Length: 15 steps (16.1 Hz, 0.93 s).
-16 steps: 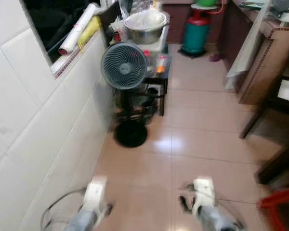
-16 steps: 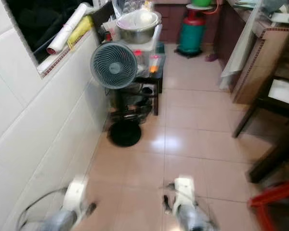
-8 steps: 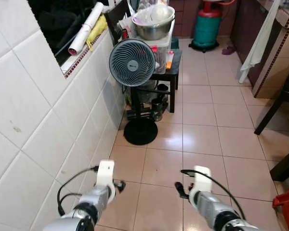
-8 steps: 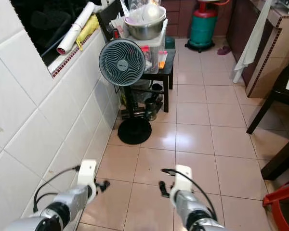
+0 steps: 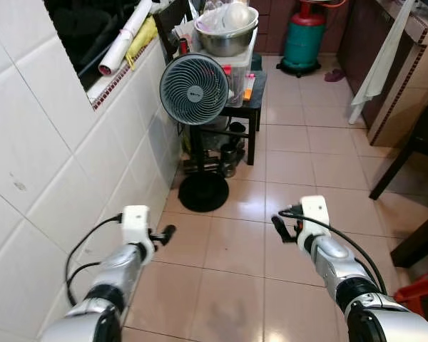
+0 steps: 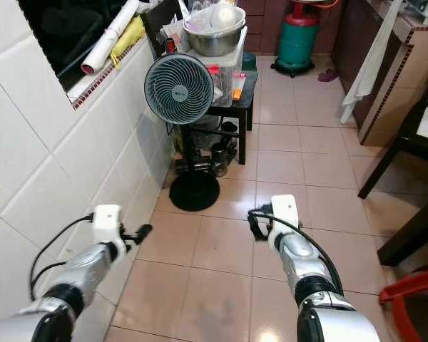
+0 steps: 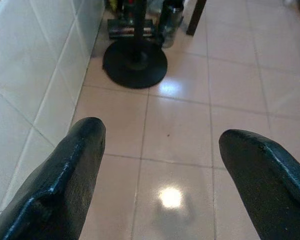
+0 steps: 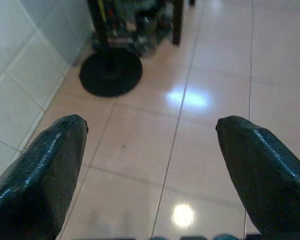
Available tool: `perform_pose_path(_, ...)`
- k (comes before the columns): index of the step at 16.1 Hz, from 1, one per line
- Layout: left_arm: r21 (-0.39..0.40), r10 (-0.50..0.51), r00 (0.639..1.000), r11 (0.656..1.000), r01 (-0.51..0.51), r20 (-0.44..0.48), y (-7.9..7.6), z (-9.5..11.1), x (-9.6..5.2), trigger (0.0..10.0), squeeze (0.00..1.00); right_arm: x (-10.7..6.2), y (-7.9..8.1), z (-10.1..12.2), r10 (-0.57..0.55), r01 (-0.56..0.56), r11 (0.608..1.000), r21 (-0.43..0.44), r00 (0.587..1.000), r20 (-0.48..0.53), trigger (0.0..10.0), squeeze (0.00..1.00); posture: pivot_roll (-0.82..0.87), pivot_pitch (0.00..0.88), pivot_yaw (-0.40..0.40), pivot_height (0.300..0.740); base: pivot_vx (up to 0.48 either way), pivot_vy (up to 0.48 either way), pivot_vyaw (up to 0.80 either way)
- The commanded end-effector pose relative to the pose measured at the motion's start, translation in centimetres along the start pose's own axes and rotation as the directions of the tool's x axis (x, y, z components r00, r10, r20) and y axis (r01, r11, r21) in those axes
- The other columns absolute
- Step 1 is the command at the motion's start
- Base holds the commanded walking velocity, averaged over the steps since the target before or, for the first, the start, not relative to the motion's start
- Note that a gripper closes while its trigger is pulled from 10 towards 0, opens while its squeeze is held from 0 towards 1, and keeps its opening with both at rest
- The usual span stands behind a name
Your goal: Setting the table
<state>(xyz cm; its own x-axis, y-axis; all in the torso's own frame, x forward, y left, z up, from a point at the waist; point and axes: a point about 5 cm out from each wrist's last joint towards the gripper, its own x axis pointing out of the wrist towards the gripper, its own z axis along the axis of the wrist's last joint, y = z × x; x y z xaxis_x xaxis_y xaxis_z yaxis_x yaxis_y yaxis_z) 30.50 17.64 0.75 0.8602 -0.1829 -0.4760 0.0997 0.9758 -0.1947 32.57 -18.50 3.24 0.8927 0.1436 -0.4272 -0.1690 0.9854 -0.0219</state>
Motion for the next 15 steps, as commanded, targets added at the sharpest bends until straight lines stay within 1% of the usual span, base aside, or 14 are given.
perform_pose_path(1, -0.018, 0.004, 1.0, 1.0, -0.004, 0.014, 0.6, -0.3, -0.4, 10.0, 0.0, -0.1, 0.1, 0.1, 0.035, -0.035, 0.999, -0.036, 0.999, 0.008, 10.0, 0.0, -0.08, 0.008, -0.003, 0.74, 0.0, 0.0, 0.0)
perform_pose_path(2, -0.048, 0.005, 0.999, 0.999, -0.003, 0.043, 0.5, -0.6, -0.6, 10.0, 0.0, -0.2, 0.1, -0.2, 0.092, -0.092, 0.996, -0.005, 0.996, -0.002, 10.0, 0.0, -0.07, 0.004, -0.024, 0.74, 0.0, 0.0, 0.0)
perform_pose_path(3, -0.052, -0.008, 0.998, 0.999, 0.011, 0.058, 0.2, -0.8, -0.6, 10.0, 0.0, -0.4, 0.1, -0.4, 0.115, -0.115, 0.993, 0.012, 0.993, -0.003, 10.0, 0.0, -0.07, 0.0, -0.041, 0.74, 0.0, 0.0, 0.0)
perform_pose_path(4, -0.056, -0.032, 0.995, 0.998, 0.037, 0.094, -0.6, -0.9, -0.7, 10.0, 0.0, -0.5, 0.3, -0.6, 0.143, -0.143, 0.99, 0.01, 0.99, 0.008, 10.0, 0.0, -0.06, 0.0, -0.051, 0.74, 0.0, 0.0, 0.0)
perform_pose_path(5, -0.056, -0.049, 0.993, 0.997, 0.055, 0.103, -1.1, -1.0, -0.8, 10.0, 0.0, -0.6, 0.5, -0.7, 0.151, -0.151, 0.988, 0.015, 0.989, 0.012, 10.0, 0.0, -0.05, 0.0, -0.058, 0.74, 0.0, 0.0, 0.0)
perform_pose_path(6, -0.067, -0.081, 0.988, 0.994, 0.09, 0.133, -2.0, -1.0, -1.1, 10.0, 0.0, -0.8, 0.8, -0.6, 0.156, -0.156, 0.988, 0.009, 0.987, 0.032, 10.0, 0.0, -0.04, 0.0, -0.061, 0.74, 0.0, 0.0, 0.0)
perform_pose_path(7, -0.056, -0.122, 0.976, 0.989, 0.134, 0.18, -3.0, -0.9, -1.8, 10.0, 0.0, -1.2, 1.2, -0.5, 0.149, -0.151, 0.988, 0.014, 0.986, 0.074, 10.0, 0.0, -0.04, 0.0, -0.048, 0.74, 0.0, 0.0, 0.0)
perform_pose_path(9, 0.026, -0.183, 0.954, 0.983, 0.182, 0.236, -3.9, -0.5, -3.2, 10.0, 0.0, -2.6, 1.5, -0.3, 0.145, -0.15, 0.988, 0.019, 0.976, 0.159, 10.0, 0.0, -0.05, 0.0, -0.017, 0.74, 0.0, 0.0, 0.0)
perform_pose_path(10, 0.037, -0.192, 0.951, 0.981, 0.189, 0.241, -3.9, -0.7, -3.9, 10.0, 0.0, -3.6, 1.4, -0.3, 0.144, -0.151, 0.988, 0.018, 0.971, 0.192, 10.0, 0.0, -0.05, 0.0, 0.001, 0.74, 0.0, 0.0, 0.0)
perform_pose_path(11, 0.043, -0.186, 0.951, 0.983, 0.181, 0.247, -3.7, -1.0, -4.9, 10.0, 0.0, -5.0, 1.1, -0.5, 0.129, -0.135, 0.991, 0.012, 0.968, 0.214, 10.0, 0.0, -0.04, 0.0, 0.007, 0.74, 0.0, 0.0, 0.0)
perform_pose_path(12, 0.054, -0.162, 0.953, 0.987, 0.154, 0.255, -3.0, -1.2, -6.1, 10.0, 0.0, -6.6, 0.9, -0.8, 0.125, -0.14, 0.989, 0.052, 0.966, 0.226, 10.0, 0.0, -0.04, 0.0, 0.022, 0.74, 0.0, 0.0, 0.0)
perform_pose_path(13, 0.069, -0.124, 0.96, 0.992, 0.11, 0.25, -1.8, -1.4, -8.3, 10.0, 0.0, -8.9, 0.9, -0.8, 0.135, -0.152, 0.987, 0.049, 0.958, 0.254, 10.0, 0.0, -0.05, 0.01, 0.02, 0.74, 0.0, 0.0, 0.0)
perform_pose_path(14, 0.102, -0.137, 0.96, 0.988, 0.115, 0.242, -1.7, -1.6, -9.2, 10.0, 0.0, -9.5, 0.8, -0.8, 0.124, -0.135, 0.991, 0.023, 0.958, 0.258, 10.0, 0.0, -0.05, 0.01, 0.02, 0.74, 0.0, 0.0, 0.0)
perform_pose_path(15, 0.141, -0.135, 0.959, 0.985, 0.102, 0.249, -1.5, -1.8, -10.2, 10.0, 0.0, -10.0, 0.2, -1.0, 0.068, -0.082, 0.995, 0.049, 0.969, 0.236, 10.0, 0.0, -0.04, 0.016, 0.014, 0.74, 0.0, 0.0, 0.0)
